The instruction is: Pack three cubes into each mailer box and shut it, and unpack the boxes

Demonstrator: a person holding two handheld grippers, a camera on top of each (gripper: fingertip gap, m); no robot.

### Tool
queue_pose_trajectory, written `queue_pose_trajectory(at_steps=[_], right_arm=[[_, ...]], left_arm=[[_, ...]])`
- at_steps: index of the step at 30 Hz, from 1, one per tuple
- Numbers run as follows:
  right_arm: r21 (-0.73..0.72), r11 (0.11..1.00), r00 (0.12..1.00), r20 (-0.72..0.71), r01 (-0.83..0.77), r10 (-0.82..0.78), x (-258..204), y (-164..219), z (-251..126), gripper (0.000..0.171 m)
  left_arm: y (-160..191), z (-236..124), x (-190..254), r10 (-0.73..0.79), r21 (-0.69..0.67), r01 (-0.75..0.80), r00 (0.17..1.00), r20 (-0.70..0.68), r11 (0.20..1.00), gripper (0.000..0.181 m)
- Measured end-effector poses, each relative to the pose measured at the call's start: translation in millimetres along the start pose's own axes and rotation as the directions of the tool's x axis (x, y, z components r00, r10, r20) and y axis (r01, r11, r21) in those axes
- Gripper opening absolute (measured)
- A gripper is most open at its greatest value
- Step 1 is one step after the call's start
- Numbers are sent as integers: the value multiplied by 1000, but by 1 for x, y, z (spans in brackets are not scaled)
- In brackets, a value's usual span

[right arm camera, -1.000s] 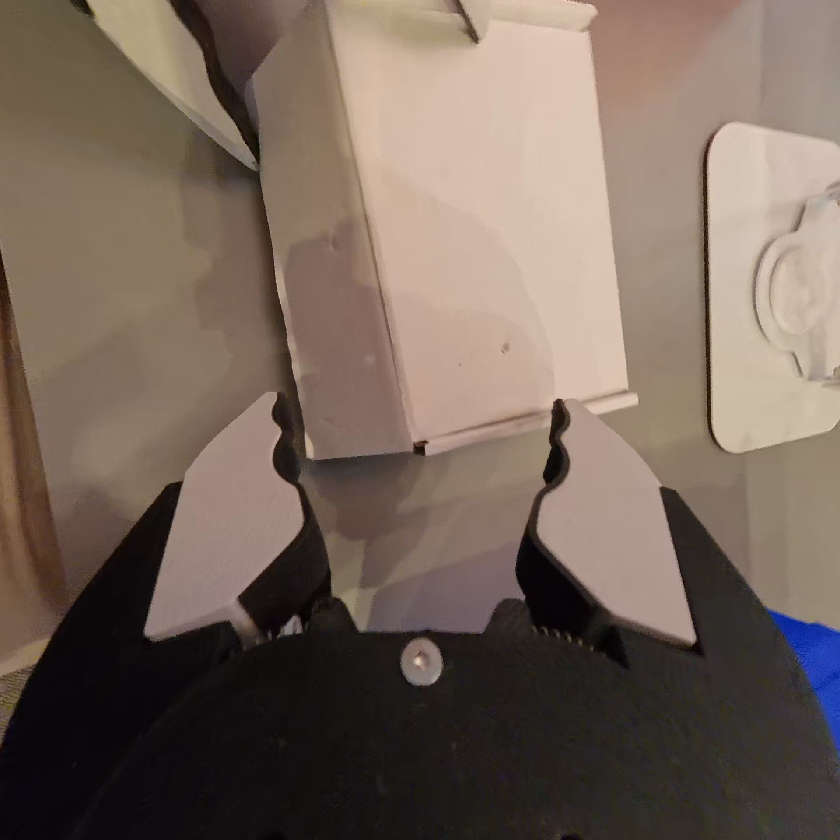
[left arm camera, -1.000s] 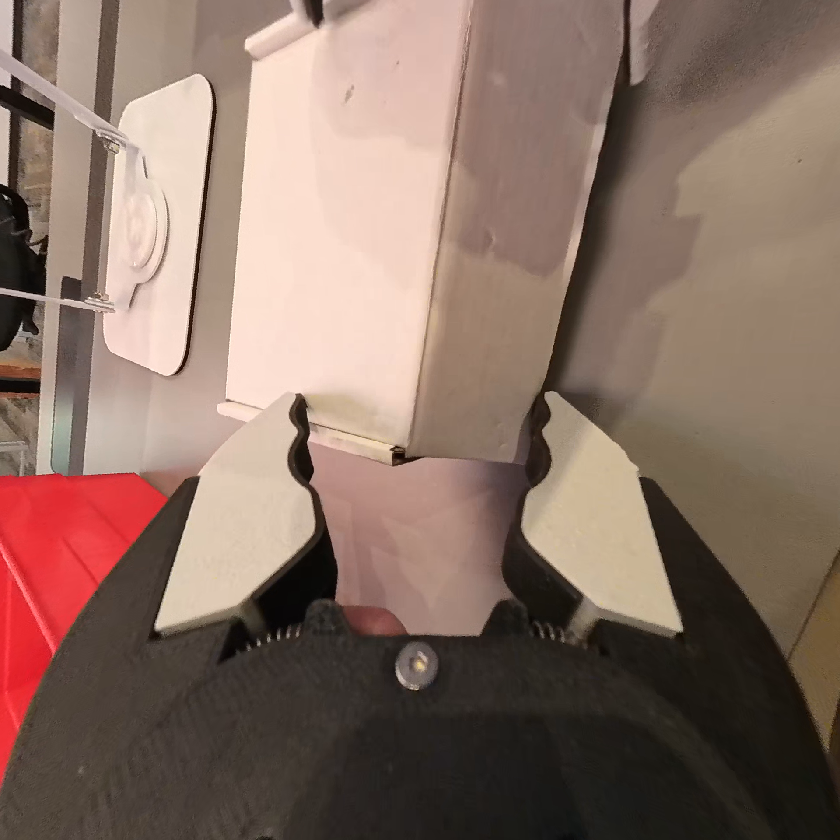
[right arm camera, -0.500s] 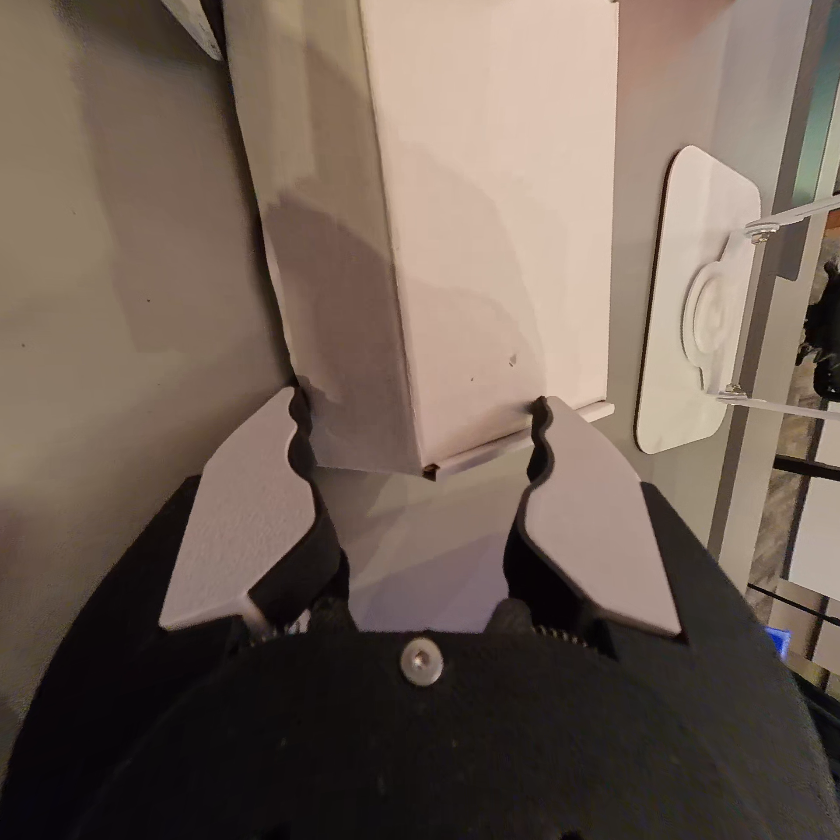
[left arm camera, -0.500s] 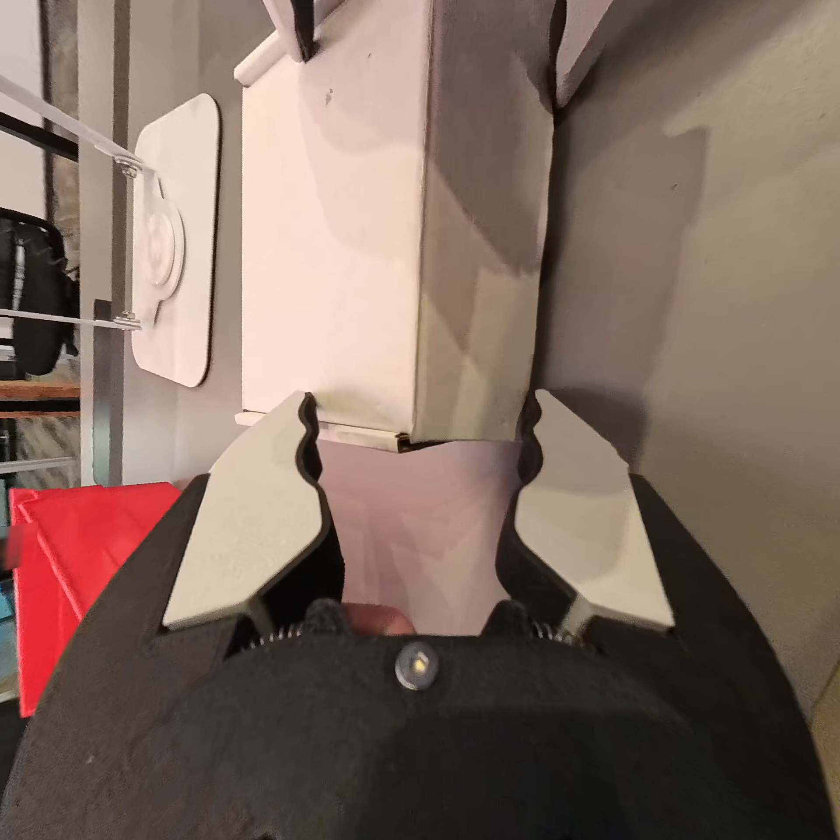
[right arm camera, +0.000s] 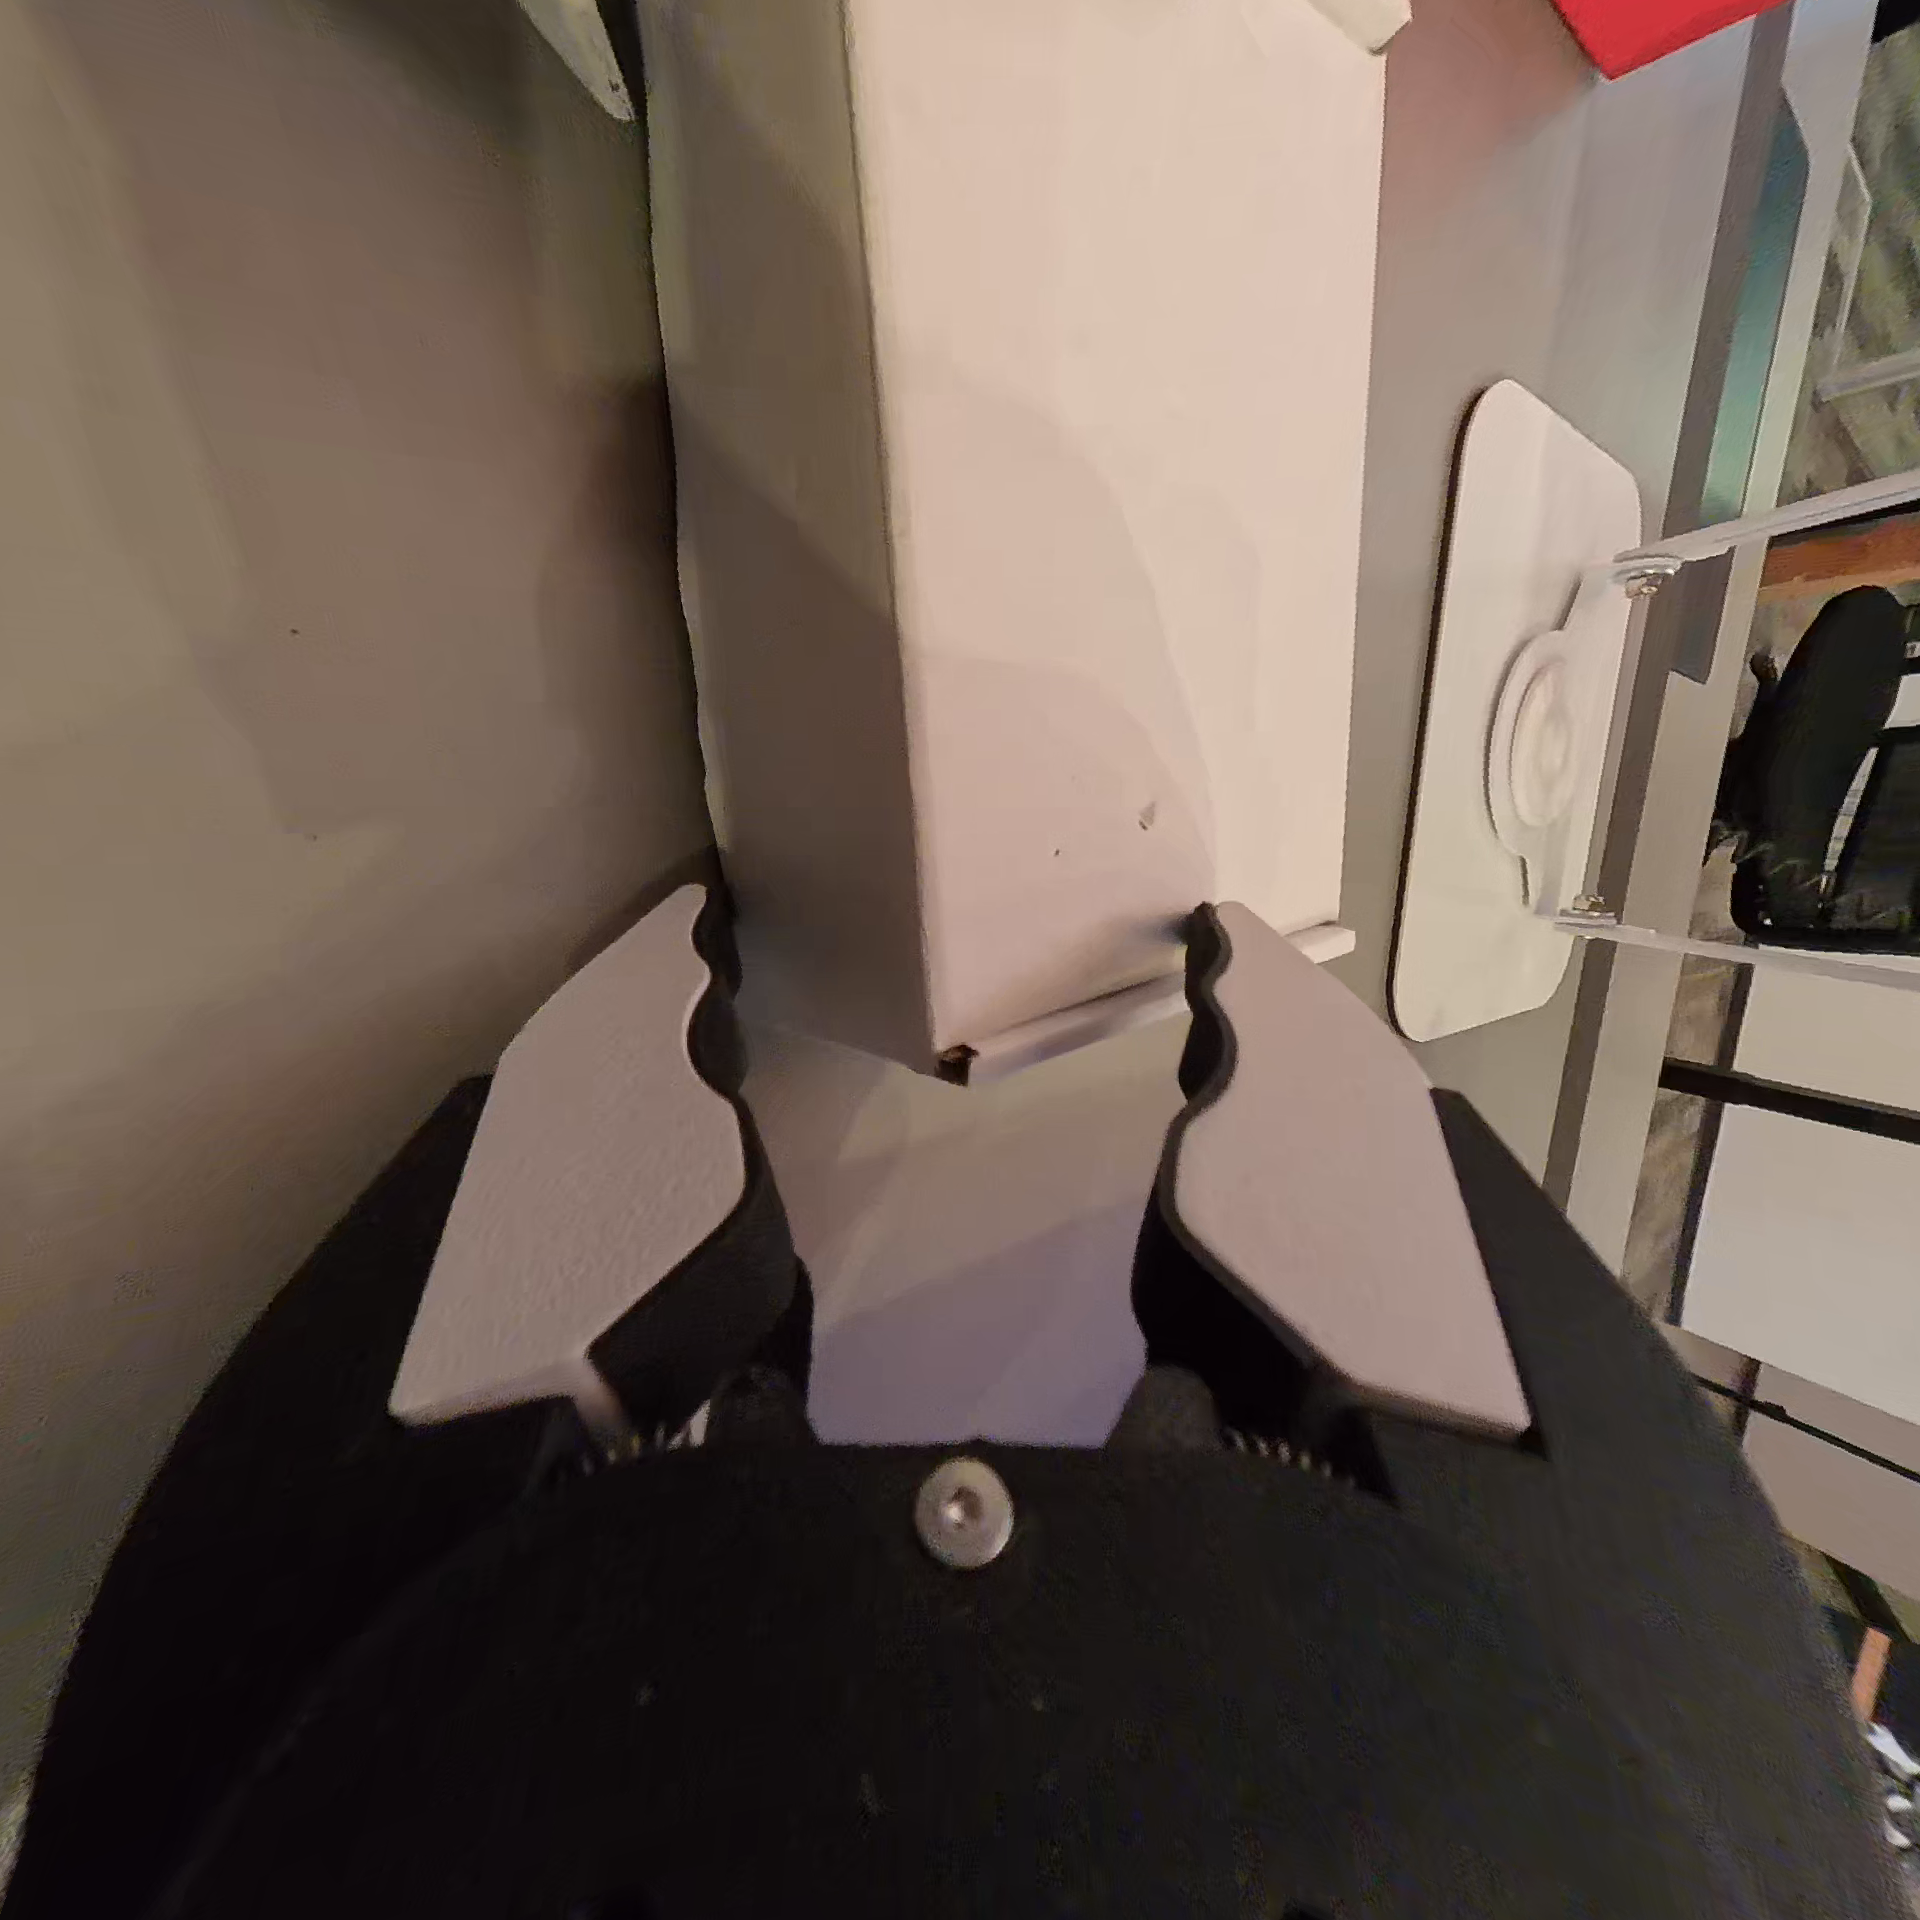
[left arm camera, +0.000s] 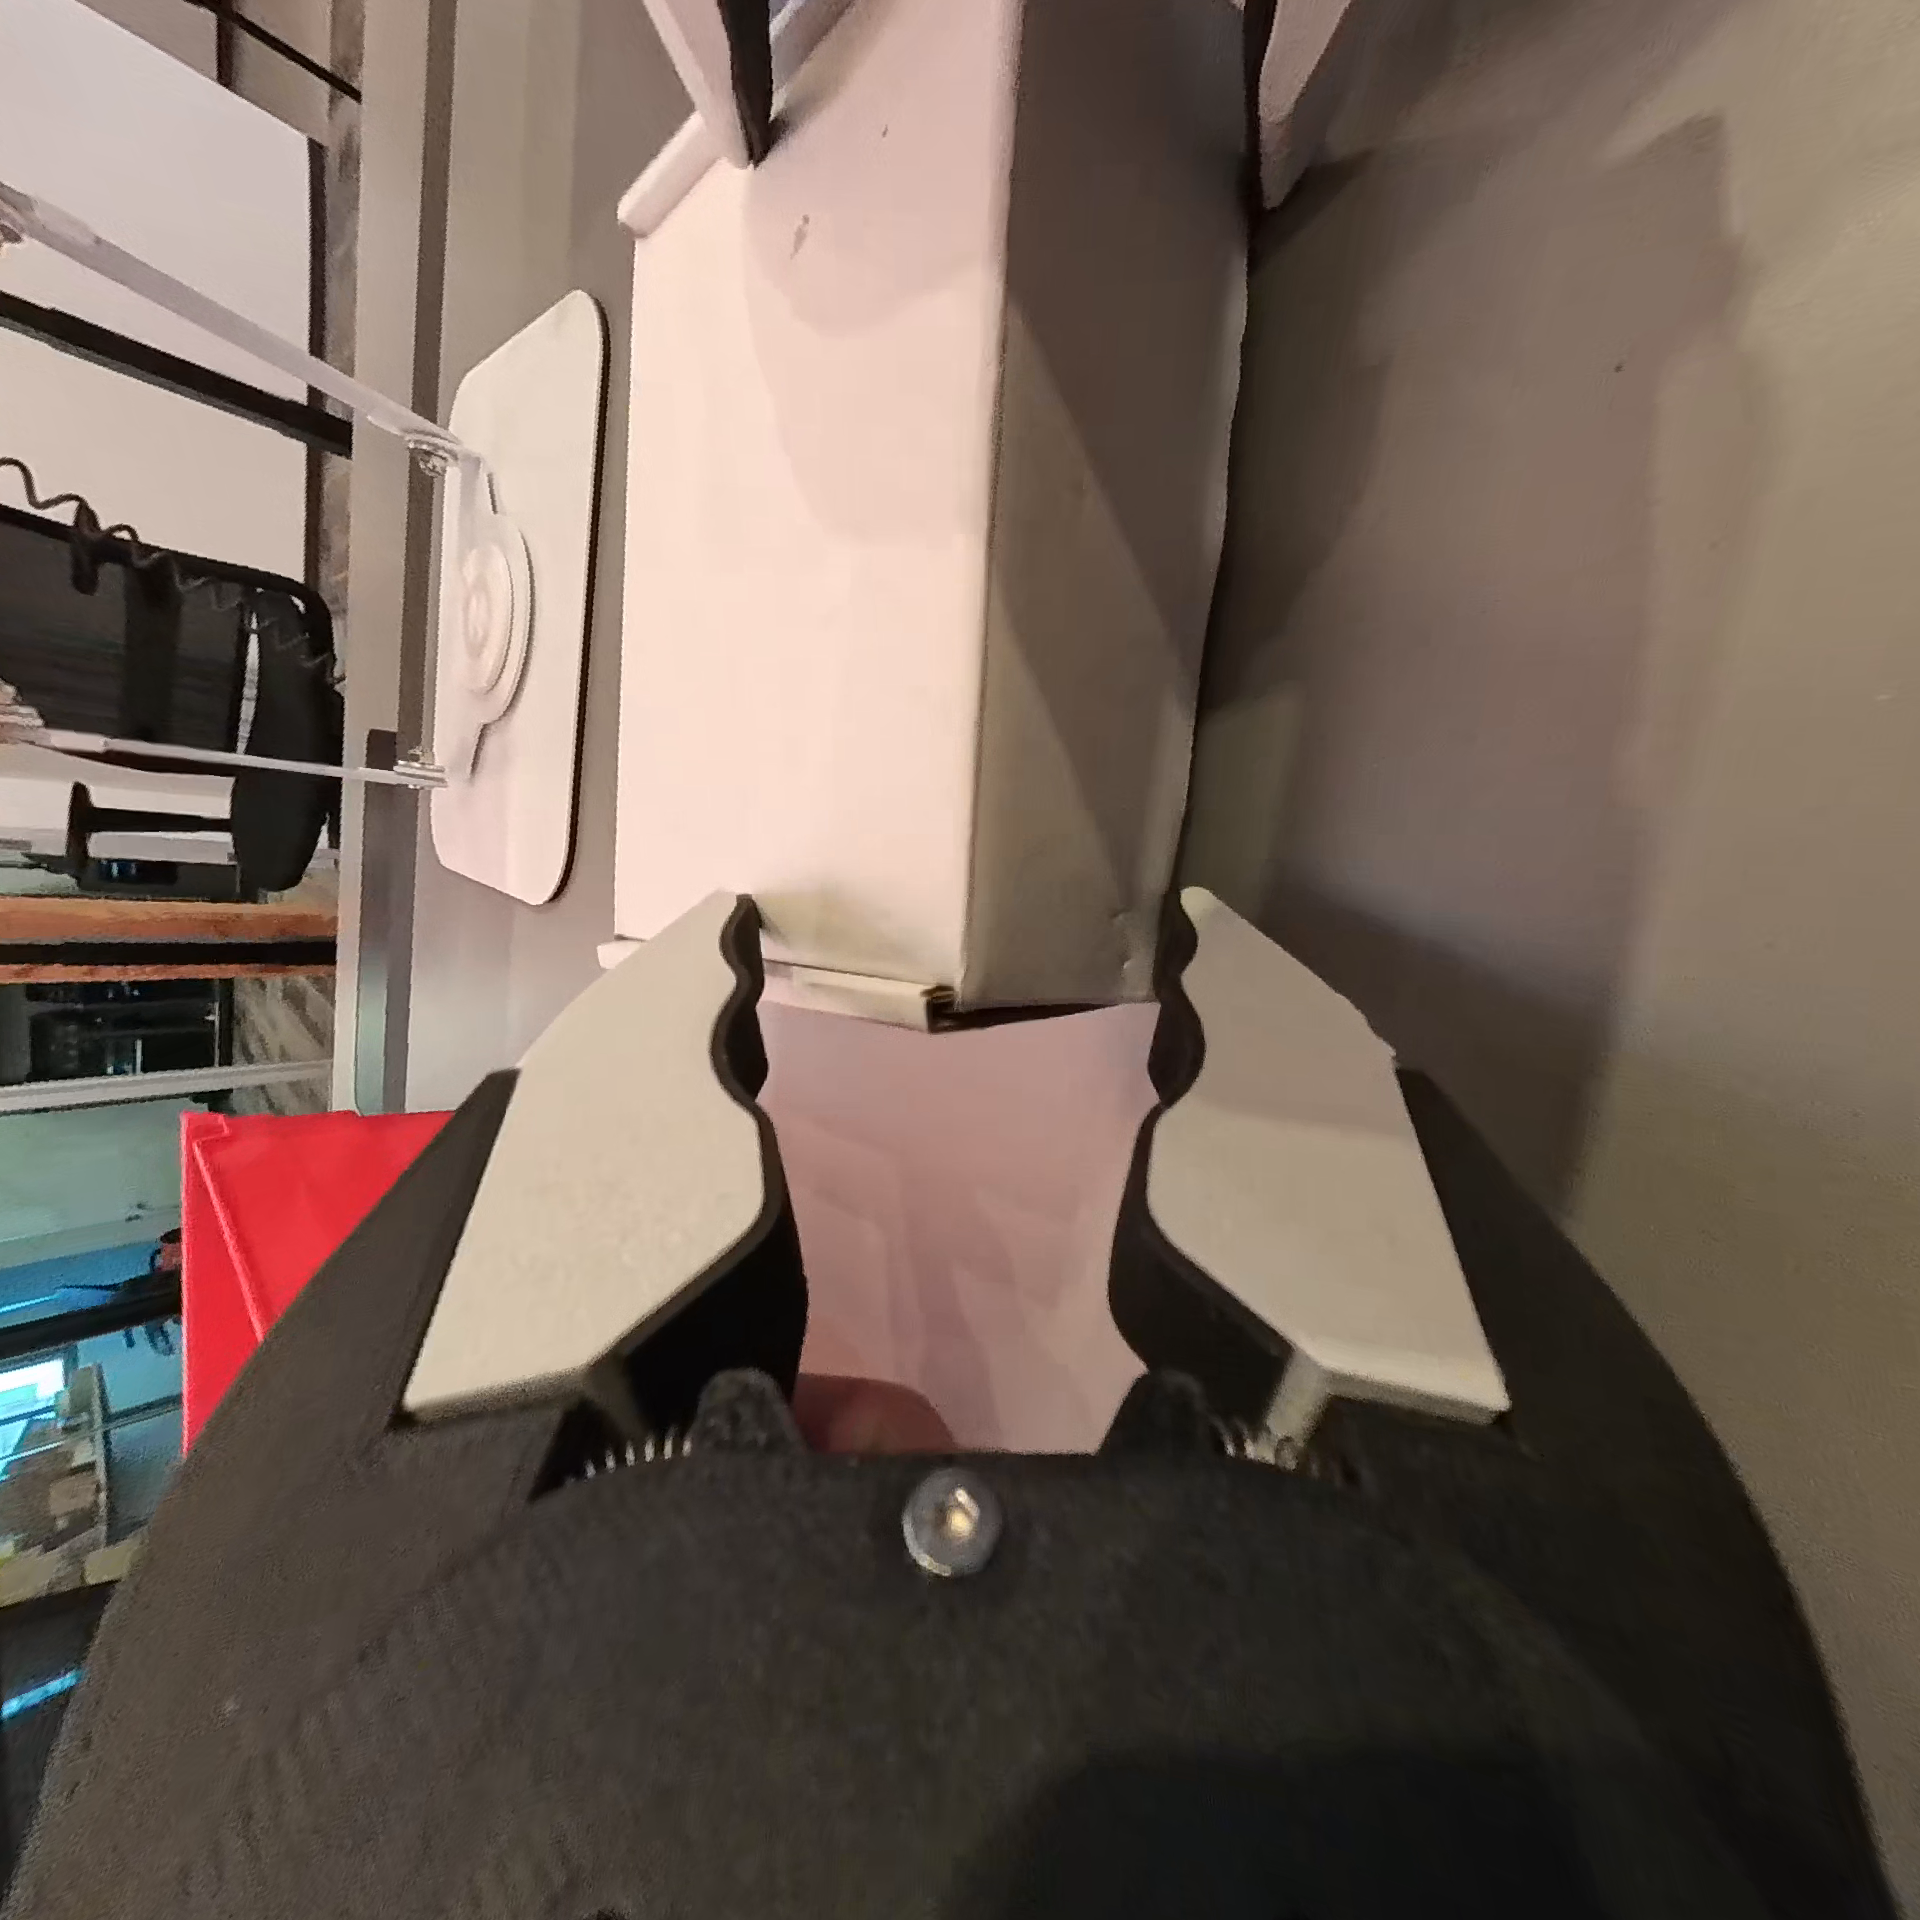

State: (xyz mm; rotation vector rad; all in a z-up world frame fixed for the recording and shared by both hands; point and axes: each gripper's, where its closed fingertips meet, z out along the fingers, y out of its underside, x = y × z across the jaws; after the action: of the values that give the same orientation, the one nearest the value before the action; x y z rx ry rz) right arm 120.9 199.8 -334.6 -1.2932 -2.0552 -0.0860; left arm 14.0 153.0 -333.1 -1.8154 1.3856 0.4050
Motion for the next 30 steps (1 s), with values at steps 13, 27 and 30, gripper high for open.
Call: queue_pose_trajectory(at_steps=[13,27,30], right_arm=[[2,1000,1000,-3,30,-30,-2,3,-4,83],[26,988,982,120,-153,149,13,-3,-24,71],[42,972,957,194,-230,218,16,-7,-32,80]], left_arm=[[2,1,-2,22,32,-22,1000,8,999,70],[1,-2,-6,-3,26,6,994,-108,1000,64],[1,-3,-5,7,33,-4,993,-118,999,65]])
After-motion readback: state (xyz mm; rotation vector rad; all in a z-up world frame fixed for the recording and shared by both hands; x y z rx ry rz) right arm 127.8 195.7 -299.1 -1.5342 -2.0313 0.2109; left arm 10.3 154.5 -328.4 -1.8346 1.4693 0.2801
